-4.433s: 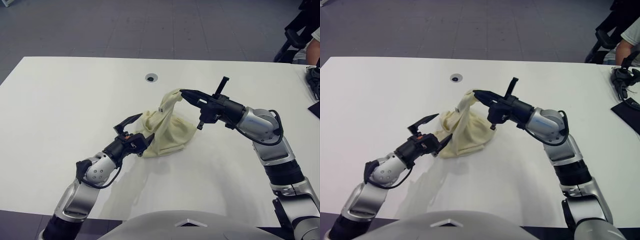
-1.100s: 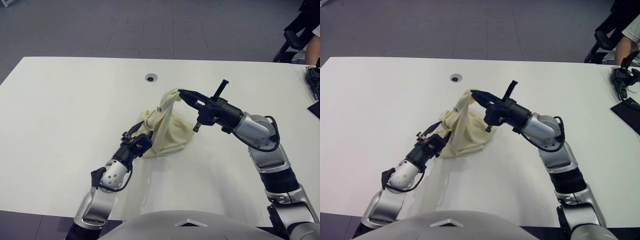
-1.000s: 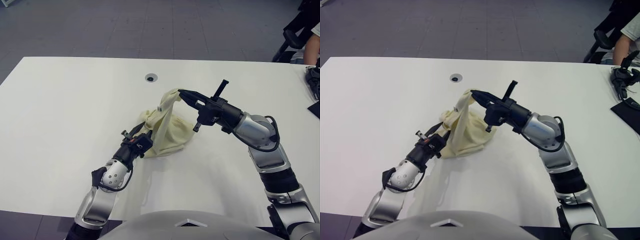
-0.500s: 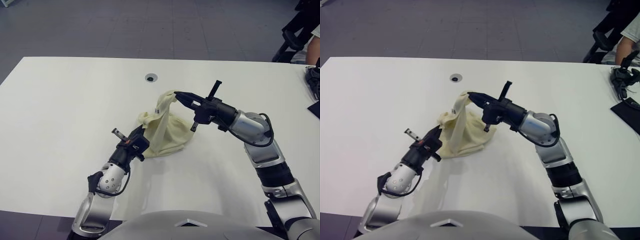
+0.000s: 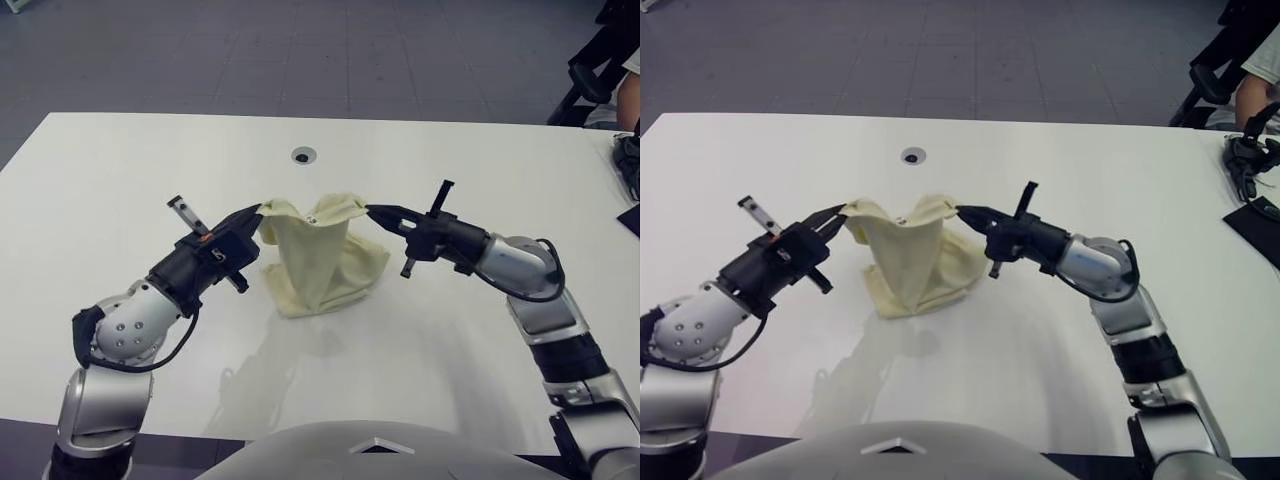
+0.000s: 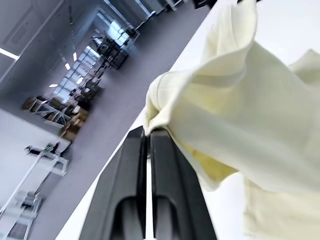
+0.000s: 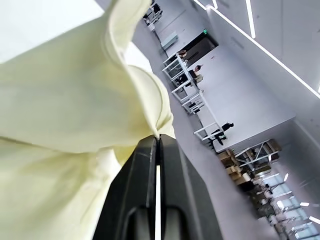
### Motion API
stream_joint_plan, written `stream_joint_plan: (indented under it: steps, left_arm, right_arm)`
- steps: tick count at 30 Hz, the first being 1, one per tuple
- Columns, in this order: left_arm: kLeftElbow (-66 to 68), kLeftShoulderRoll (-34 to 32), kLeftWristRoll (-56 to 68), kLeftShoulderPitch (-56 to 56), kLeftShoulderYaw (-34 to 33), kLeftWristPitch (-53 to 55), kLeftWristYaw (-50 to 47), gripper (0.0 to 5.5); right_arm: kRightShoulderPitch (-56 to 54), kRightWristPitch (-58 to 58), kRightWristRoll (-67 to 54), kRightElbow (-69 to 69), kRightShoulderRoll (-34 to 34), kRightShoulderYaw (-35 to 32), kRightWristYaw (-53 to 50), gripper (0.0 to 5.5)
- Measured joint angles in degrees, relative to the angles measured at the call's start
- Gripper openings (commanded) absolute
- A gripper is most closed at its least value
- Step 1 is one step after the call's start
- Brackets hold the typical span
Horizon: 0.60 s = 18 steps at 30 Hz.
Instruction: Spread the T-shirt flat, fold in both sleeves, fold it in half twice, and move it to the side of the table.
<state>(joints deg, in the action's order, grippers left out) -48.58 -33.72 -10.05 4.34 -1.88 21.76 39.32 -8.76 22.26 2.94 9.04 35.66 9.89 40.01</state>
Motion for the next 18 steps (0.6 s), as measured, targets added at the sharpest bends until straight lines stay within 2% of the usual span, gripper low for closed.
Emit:
stream_joint_plan:
  steps: [8, 13, 18]
  left_arm:
    - [0.2, -3.9, 3.6, -1.4, 0.9, 2.7, 3.9, 0.04]
    - [-1.6, -6.4, 5.0, 0.4, 0.7, 3.0, 5.5, 0.00]
    - [-4.2, -7.9, 8.1, -0.2, -2.2, 6.0, 5.9, 0.00]
  right_arm:
    - [8.4, -4.9, -0.1, 5.9, 1.2, -0.3, 0.6, 0.00]
    - [10.7, -4.3, 1.5, 4.9, 1.4, -1.1, -0.7, 0.91]
    - [10.8, -3.8, 1.9, 4.3, 0.1, -2.4, -3.9, 1.74]
